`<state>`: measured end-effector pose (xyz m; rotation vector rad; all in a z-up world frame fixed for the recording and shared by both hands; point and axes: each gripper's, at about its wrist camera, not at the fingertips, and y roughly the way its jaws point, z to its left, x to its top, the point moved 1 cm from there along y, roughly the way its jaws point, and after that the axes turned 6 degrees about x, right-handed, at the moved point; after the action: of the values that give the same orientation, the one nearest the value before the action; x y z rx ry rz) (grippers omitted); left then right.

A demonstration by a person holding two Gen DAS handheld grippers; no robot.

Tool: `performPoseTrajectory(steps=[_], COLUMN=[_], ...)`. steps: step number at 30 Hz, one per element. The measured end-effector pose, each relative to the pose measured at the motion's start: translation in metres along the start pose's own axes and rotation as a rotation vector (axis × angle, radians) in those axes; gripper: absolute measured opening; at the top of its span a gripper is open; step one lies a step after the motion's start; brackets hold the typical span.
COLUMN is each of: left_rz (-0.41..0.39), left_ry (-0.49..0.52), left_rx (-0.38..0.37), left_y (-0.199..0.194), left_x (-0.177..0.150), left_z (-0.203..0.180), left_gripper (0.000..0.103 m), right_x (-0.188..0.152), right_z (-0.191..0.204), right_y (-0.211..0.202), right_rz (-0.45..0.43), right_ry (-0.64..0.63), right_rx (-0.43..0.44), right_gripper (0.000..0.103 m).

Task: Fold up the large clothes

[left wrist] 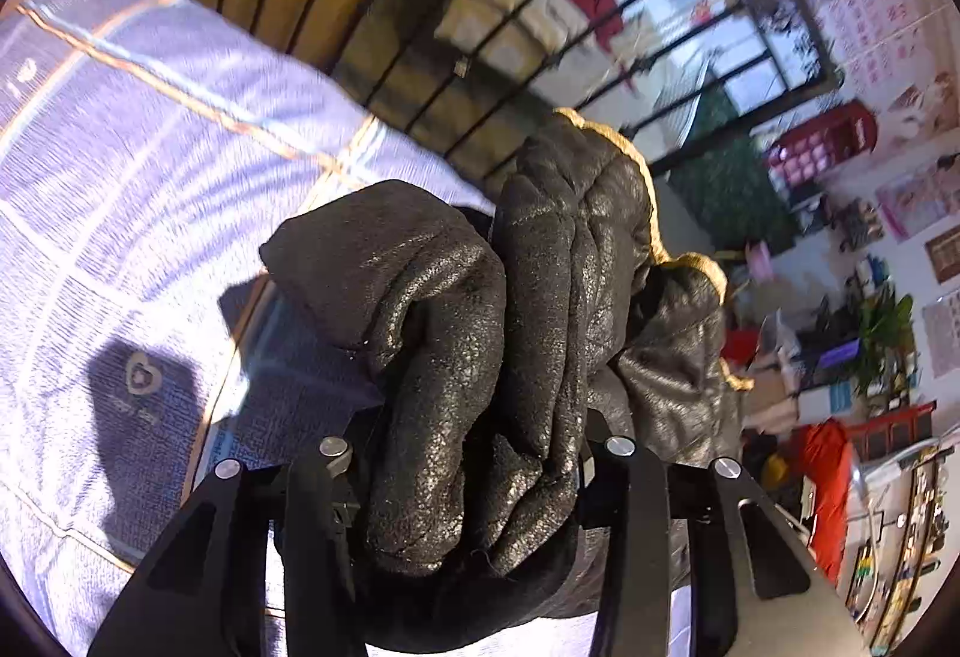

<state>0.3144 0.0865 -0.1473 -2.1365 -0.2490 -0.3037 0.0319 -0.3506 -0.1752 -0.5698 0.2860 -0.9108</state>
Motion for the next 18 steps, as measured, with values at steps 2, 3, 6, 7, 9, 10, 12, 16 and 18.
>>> performPoseTrajectory(steps=[2,3,6,7,9,10,12,16,18], left_rz=[-0.080,-0.114,-0.237,-0.278,-0.363,-0.408,-0.493,-0.629,-0.671], left_ry=[-0.008,-0.012,-0.065,-0.096,-0.148,-0.171,-0.197,-0.269,-0.327], left_rx=[0.000,0.002,0.018,0.020,0.045,0.064,0.123,0.244,0.304], left_y=[-0.034,-0.050,-0.116,-0.141,-0.191,-0.219,-0.271,-0.350,-0.375], left_x=[0.000,-0.001,-0.003,-0.005,-0.013,-0.022,-0.041,-0.085,-0.108], left_z=[-0.003,-0.002,0.016,0.028,0.054,0.068,0.094,0.143,0.170], left_gripper=[0.039,0.039,0.038,0.038,0.038,0.038,0.038,0.038,0.038], right_x=[0.002,0.001,0.006,0.005,0.003,0.000,-0.010,-0.044,-0.072], right_z=[0.027,0.044,0.097,0.122,0.168,0.189,0.244,0.342,0.384], right_y=[0.002,0.005,0.024,0.036,0.065,0.080,0.126,0.214,0.260], right_rz=[0.010,0.019,0.060,0.086,0.147,0.177,0.259,0.419,0.502], right_ry=[-0.056,-0.084,-0.178,-0.230,-0.314,-0.350,-0.462,-0.654,-0.741], right_rx=[0.023,0.041,0.098,0.122,0.169,0.190,0.232,0.302,0.327], right_gripper=[0.045,0.045,0.045,0.045,0.045,0.045,0.045,0.045,0.045])
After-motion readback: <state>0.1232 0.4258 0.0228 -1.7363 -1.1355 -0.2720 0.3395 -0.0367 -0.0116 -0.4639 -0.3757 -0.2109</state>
